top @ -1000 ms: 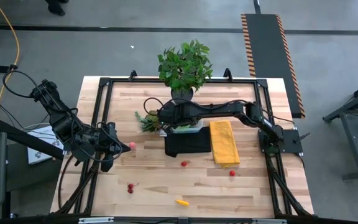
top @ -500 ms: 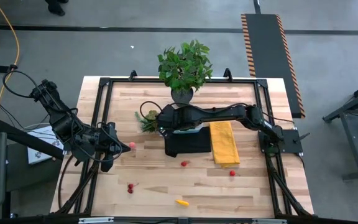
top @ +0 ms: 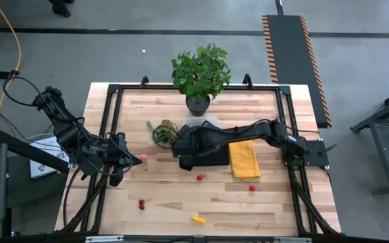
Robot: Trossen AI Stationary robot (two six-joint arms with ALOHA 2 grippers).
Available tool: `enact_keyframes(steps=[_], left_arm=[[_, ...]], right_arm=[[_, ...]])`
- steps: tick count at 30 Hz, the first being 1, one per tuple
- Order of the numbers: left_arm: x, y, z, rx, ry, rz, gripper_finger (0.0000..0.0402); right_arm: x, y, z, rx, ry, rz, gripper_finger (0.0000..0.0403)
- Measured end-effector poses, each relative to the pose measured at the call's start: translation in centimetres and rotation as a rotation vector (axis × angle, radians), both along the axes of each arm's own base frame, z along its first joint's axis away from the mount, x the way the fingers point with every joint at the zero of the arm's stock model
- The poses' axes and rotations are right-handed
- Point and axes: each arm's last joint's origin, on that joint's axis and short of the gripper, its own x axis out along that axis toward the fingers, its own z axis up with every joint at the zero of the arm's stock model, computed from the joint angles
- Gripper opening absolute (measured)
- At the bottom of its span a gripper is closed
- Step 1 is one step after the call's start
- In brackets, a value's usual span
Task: Pick and placing Produce into tupperware
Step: Put the red cherry into the transparent bin
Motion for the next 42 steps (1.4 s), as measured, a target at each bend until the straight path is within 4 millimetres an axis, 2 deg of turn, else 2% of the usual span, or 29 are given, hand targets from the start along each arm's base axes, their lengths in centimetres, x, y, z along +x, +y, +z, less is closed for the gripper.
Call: enact_keyframes(steps=[15, 20, 23, 33, 38, 42], left_arm=[[0.0, 0.0, 0.1, -0.006, -0.005, 0.001, 0.0005], [0.0, 0.0, 0.1, -0.008, -0.006, 0.002, 0.0005], [0.0, 0.0, 0.1, -0.014, -0.007, 0.006, 0.0005], [0.1, -0.1, 0.2, -0.026, -0.02, 0.006, 0.0005], [0.1, -0.1, 0.2, -0.035, -0.025, 0.01, 0.0005], [0.1, -0.1, 0.2, -0.052, -0.026, 0.021, 0.0006]], right_arm=[[-3.4, 6.1, -0.2, -0.015, 0.171, 0.047, 0.0145], [-4.3, 8.3, 0.0, -0.003, 0.159, 0.058, 0.0145], [-5.1, 9.3, 1.0, 0.015, 0.119, 0.049, 0.0145], [-8.3, 11.6, 4.9, 0.041, -0.024, 0.054, 0.0145], [-10.6, 12.1, 5.3, 0.048, -0.029, 0.035, 0.0145], [-13.5, 12.0, 5.0, 0.058, -0.025, -0.029, 0.0145]])
